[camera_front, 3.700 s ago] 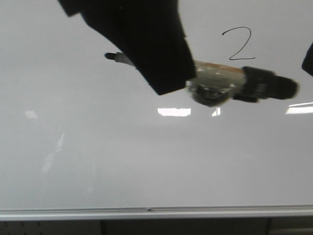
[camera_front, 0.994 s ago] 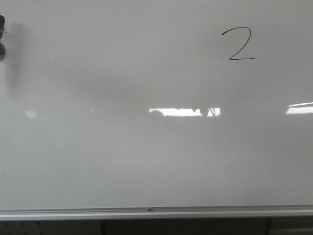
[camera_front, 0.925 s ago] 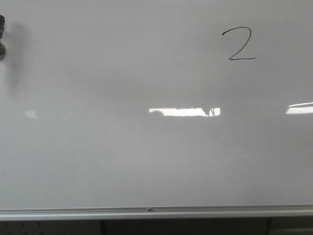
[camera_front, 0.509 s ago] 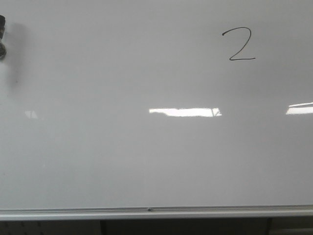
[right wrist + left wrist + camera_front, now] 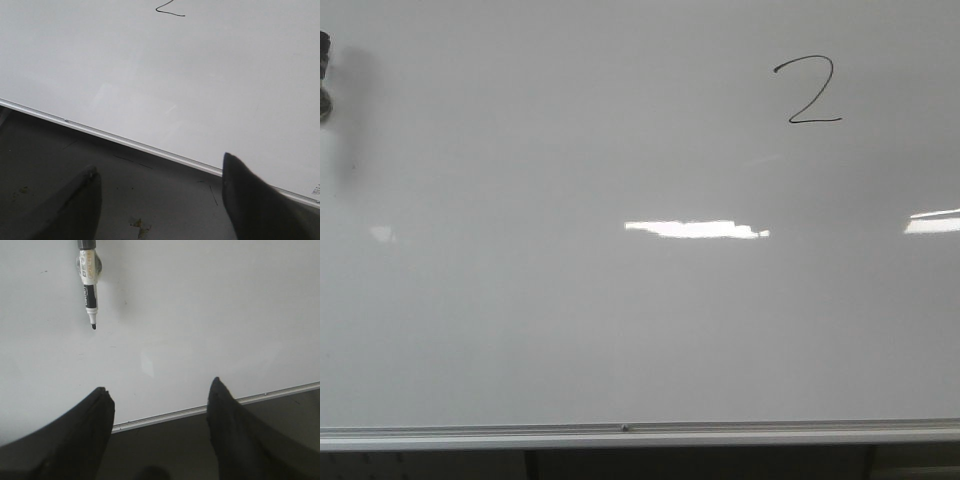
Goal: Write number 2 on whiteboard
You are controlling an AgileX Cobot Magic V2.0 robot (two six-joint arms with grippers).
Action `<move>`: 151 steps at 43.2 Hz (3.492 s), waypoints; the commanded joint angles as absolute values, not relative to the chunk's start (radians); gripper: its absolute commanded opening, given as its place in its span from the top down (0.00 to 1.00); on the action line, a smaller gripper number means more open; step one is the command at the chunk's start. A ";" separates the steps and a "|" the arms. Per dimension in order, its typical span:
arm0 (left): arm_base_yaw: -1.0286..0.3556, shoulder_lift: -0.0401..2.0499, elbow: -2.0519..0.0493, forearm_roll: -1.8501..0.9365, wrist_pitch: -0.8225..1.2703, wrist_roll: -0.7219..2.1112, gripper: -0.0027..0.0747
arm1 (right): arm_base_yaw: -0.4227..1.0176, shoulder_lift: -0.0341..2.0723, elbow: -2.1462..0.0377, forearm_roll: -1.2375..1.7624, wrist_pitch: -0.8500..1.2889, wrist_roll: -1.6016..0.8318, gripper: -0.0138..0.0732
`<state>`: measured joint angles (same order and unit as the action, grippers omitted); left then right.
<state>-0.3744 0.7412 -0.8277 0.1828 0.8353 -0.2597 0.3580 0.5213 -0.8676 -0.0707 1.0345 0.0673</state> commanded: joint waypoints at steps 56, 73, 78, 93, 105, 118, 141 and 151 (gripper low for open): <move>-0.381 0.740 -0.861 0.208 0.779 -0.234 0.99 | 0.354 0.526 -0.888 -0.105 0.944 0.068 0.92; -0.248 0.654 -0.823 0.109 0.814 -0.234 0.99 | 0.354 0.526 -0.888 -0.105 0.944 0.068 0.92; -0.157 0.559 -0.731 0.006 0.752 -0.173 0.99 | 0.354 0.526 -0.888 -0.105 0.944 0.068 0.92; 0.026 0.183 -0.319 -0.045 0.377 0.046 0.99 | 0.354 0.526 -0.888 -0.105 0.944 0.068 0.92; 0.065 -0.013 -0.025 -0.022 0.059 0.046 0.99 | 0.354 0.526 -0.888 -0.105 0.944 0.068 0.92; 0.017 -0.032 0.039 -0.022 0.000 0.046 0.99 | 0.354 0.528 -0.888 -0.105 0.944 0.068 0.92; 0.015 -0.030 0.039 -0.022 0.000 0.046 0.99 | 0.354 0.528 -0.888 -0.105 0.944 0.068 0.92; 0.015 -0.030 0.039 -0.022 0.000 0.046 0.99 | 0.354 0.528 -0.888 -0.105 0.944 0.068 0.92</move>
<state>0.0243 -0.0038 0.0057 -0.0210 0.0891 0.0463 0.3580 0.5213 -0.8636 -0.0850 1.0124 0.0673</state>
